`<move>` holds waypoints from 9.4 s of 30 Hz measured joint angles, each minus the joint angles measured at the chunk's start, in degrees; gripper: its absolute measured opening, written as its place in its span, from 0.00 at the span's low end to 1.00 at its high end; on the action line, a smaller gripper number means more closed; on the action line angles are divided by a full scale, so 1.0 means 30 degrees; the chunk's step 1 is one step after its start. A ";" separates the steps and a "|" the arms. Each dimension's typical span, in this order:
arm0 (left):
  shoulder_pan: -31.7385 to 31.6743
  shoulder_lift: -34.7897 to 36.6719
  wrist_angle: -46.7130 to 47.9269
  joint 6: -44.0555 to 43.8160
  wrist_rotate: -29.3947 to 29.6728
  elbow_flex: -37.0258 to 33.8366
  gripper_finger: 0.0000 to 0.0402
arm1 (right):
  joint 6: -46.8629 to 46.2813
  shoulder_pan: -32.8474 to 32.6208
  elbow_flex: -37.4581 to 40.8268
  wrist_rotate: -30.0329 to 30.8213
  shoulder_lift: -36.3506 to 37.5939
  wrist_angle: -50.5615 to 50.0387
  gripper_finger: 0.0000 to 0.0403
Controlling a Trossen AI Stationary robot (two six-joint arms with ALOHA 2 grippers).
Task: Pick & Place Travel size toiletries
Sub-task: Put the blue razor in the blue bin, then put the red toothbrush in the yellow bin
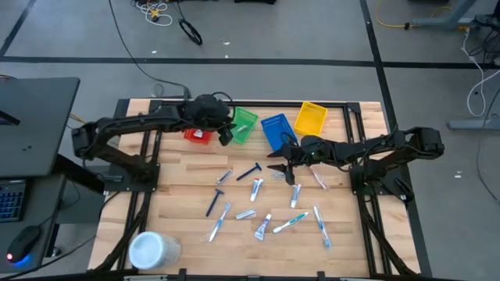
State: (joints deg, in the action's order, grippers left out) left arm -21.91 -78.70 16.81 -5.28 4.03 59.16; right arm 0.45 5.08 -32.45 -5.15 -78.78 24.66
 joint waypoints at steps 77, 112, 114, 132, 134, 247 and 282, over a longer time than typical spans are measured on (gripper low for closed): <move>0.7065 0.9646 -0.3808 -0.0080 0.5582 -0.9486 0.33 | 0.3696 0.0662 -0.9122 -0.0335 -1.1009 -0.8828 0.23; 0.7063 0.9627 -0.3910 -0.0170 0.5925 -0.9471 0.33 | -0.4277 0.1472 -0.9086 1.0942 -0.4210 -1.6510 0.11; 0.7058 0.9632 -0.3917 -0.0175 0.5932 -0.9471 0.33 | -0.5013 0.2001 -0.9092 1.1055 -0.4307 -1.6586 0.11; 0.7061 0.9632 -0.3932 -0.0350 0.5932 -0.9471 0.33 | -0.5929 0.4851 -0.9090 0.7656 -0.7339 -1.6718 0.11; 0.7058 0.9632 -0.3932 -0.0344 0.5932 -0.9471 0.33 | -0.6130 0.4941 -0.9092 0.7317 -0.7701 -1.6607 0.11; 0.7058 0.9632 -0.4748 -0.0306 0.5200 -0.9471 0.33 | -1.6456 -0.0715 -0.2359 0.2718 -0.2759 -2.3422 0.42; 0.7061 0.9632 -0.4734 -0.0452 0.4285 -0.9471 0.33 | -1.8163 -0.0768 -0.4087 0.8728 0.2438 -2.6163 0.07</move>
State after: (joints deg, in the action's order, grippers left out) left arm -0.72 -49.80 2.61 -6.63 16.88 30.74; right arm -54.04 2.78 -44.71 21.04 -71.47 -53.83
